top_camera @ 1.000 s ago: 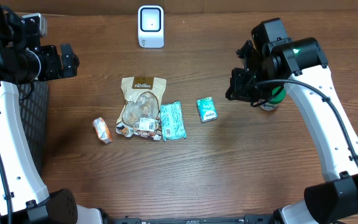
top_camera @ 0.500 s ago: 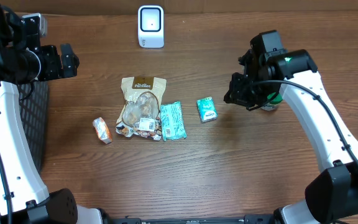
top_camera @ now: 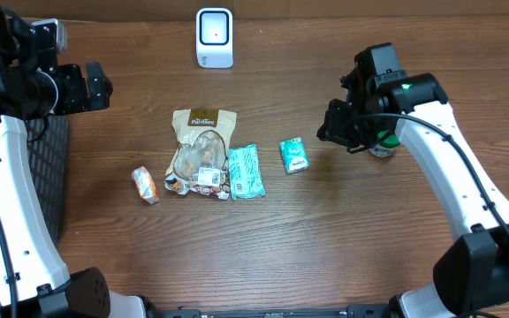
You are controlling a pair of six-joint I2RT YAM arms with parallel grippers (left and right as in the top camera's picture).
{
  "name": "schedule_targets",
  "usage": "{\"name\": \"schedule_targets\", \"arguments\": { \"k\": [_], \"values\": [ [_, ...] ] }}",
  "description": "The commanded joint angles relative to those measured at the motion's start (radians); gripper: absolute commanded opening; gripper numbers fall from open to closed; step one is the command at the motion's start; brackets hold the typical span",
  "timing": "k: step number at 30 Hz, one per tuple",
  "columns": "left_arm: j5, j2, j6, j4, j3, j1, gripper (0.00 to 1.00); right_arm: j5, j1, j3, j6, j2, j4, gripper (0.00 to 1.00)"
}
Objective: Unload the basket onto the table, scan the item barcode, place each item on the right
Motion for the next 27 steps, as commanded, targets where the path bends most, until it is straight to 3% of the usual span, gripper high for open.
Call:
{"name": "schedule_targets", "arguments": {
  "k": [1,8,20,27],
  "values": [
    [0.008,0.004,0.019,0.001,0.012,-0.002,0.99,-0.011,-0.003,-0.053,0.025,0.049,0.040,0.15],
    [0.008,0.004,0.019,0.001,0.012,-0.002,0.99,-0.060,-0.002,-0.135,0.025,0.133,0.178,0.29],
    [0.008,0.004,0.019,0.002,0.012,-0.002,1.00,-0.105,0.007,-0.145,0.013,0.293,0.235,0.28],
    [0.008,0.004,0.019,0.002,0.012,-0.002,1.00,-0.074,0.026,-0.155,0.009,0.298,0.215,0.27]
  ]
}}
